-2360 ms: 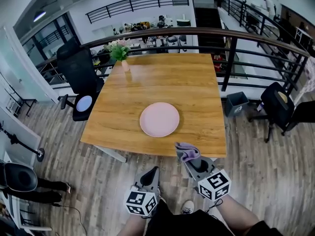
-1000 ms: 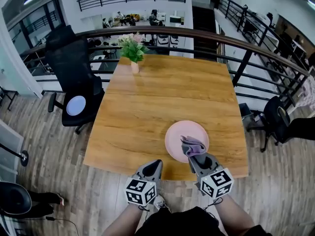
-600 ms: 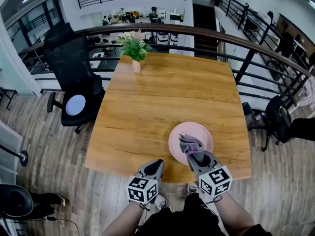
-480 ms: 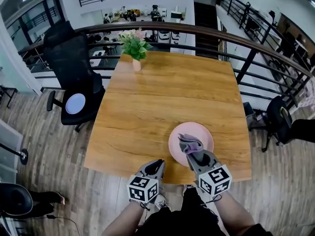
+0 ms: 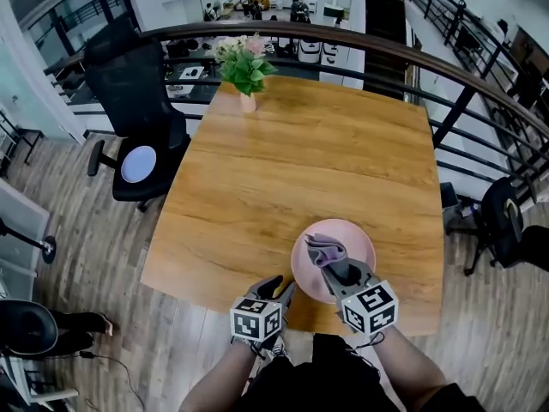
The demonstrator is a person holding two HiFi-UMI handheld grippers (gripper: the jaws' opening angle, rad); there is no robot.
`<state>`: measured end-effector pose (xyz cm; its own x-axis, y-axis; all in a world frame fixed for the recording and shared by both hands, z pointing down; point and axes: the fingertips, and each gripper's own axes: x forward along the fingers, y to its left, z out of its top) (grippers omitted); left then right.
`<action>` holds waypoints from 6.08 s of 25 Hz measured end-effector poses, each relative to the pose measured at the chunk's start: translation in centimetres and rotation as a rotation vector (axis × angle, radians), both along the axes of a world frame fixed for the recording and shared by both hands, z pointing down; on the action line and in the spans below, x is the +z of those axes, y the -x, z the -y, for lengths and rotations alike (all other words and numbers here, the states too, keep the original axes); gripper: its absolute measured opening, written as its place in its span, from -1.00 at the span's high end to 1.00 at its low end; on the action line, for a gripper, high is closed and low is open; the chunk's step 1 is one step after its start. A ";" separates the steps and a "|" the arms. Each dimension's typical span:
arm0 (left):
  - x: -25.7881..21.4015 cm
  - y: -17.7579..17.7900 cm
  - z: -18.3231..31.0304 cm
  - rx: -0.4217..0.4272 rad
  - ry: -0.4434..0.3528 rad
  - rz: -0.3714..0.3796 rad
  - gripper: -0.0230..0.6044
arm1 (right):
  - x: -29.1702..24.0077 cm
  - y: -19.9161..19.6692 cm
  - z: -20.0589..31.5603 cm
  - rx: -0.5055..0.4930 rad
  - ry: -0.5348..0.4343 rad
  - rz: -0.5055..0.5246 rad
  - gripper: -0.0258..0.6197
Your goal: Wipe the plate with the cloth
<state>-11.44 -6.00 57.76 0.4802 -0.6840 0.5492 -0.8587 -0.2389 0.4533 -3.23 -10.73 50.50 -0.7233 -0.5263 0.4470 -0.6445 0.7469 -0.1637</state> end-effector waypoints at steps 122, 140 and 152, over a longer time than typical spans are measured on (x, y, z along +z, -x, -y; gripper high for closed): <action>8.9 -1.7 5.6 -0.203 0.274 -0.045 0.80 | 14.7 -1.4 -6.9 -0.163 0.489 -0.397 0.69; 8.8 -1.6 5.7 -0.184 0.310 -0.116 0.82 | 16.1 0.2 -1.4 -0.179 0.524 -0.425 0.70; 9.0 -1.8 5.7 -0.185 0.302 -0.108 0.82 | 16.3 -4.3 4.9 -0.057 0.503 -0.430 0.70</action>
<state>-9.60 -11.69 66.76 0.4301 -0.5790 0.6926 -0.8183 0.0741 0.5701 1.05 -15.60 66.83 -0.4462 -0.1443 0.8832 -0.6918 0.6817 -0.2381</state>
